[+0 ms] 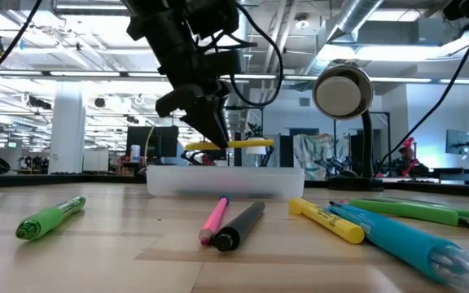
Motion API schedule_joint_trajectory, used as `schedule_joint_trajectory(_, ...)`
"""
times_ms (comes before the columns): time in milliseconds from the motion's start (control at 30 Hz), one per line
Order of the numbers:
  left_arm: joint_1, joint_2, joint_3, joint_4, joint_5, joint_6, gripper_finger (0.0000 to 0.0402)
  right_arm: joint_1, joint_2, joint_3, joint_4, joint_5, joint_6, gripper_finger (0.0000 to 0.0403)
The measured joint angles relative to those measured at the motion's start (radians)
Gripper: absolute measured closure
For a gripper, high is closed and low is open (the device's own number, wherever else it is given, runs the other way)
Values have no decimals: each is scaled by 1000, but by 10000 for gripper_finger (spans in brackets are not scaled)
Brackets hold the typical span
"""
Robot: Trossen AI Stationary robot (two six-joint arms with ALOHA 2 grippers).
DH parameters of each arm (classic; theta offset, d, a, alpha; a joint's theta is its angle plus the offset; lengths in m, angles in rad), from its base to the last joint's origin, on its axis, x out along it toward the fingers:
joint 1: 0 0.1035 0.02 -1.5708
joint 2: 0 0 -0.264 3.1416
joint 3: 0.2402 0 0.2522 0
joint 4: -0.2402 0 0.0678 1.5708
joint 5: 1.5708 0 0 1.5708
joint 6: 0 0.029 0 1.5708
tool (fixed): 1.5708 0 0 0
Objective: Pick & place school supplies into a supply box
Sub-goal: Put the left yellow pen into the transparent supply box, then put the green scissors into the transparent supply box
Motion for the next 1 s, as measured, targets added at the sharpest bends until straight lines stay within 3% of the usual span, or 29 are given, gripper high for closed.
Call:
schedule_joint_trajectory(400, -25, 0, 0, 2, -39, -29, 235, -6, 0, 0, 31, 0, 0, 291)
schedule_joint_trajectory(567, -107, -23, 0, 9, -55, -21, 233, -47, 0, 0, 38, -36, 85, 291)
schedule_joint_trajectory(767, -235, -87, 0, -20, -70, -57, 246, -145, 0, 0, 26, -227, 227, 291)
schedule_joint_trajectory(1000, -411, -104, -5, -20, -126, -133, 256, -243, 0, 0, 27, -350, 271, 291)
